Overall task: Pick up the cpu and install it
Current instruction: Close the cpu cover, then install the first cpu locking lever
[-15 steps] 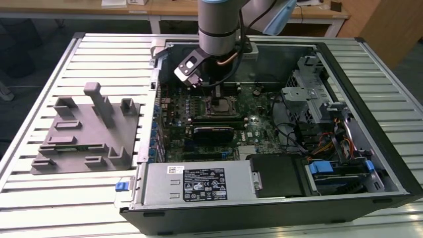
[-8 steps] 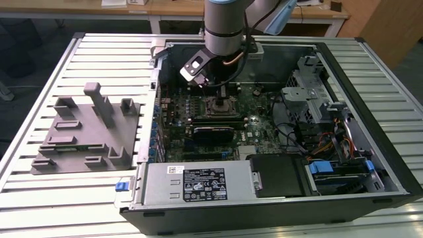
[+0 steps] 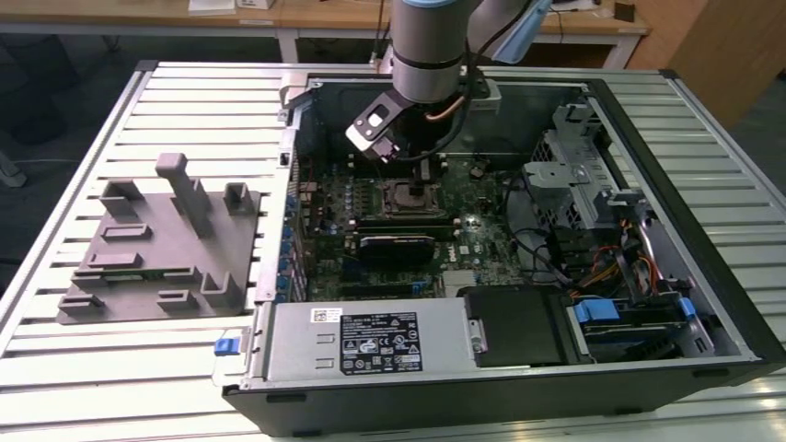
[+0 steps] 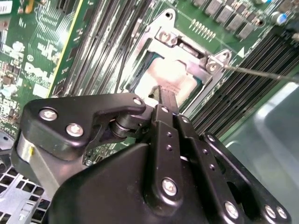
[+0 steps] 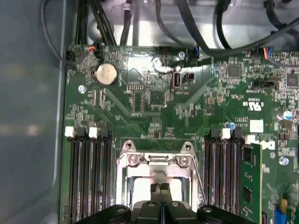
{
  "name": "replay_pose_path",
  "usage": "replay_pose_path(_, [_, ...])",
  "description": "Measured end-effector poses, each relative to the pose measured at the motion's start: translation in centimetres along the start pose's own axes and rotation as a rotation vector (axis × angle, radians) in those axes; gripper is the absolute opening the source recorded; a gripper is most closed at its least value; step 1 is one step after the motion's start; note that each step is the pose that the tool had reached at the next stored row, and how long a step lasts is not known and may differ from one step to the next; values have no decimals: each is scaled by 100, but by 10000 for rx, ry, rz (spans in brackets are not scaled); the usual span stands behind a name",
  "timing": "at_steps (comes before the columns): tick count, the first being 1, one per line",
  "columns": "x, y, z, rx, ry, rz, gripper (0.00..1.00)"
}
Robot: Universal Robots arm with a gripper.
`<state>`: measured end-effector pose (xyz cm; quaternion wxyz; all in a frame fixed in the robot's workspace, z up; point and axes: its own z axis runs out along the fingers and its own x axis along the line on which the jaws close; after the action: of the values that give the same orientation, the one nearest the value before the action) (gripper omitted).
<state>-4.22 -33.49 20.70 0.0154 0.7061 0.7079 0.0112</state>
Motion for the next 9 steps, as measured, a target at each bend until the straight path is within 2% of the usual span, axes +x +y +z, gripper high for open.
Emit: replay_pose_path(9, [0, 75, 3, 1, 0, 0, 11])
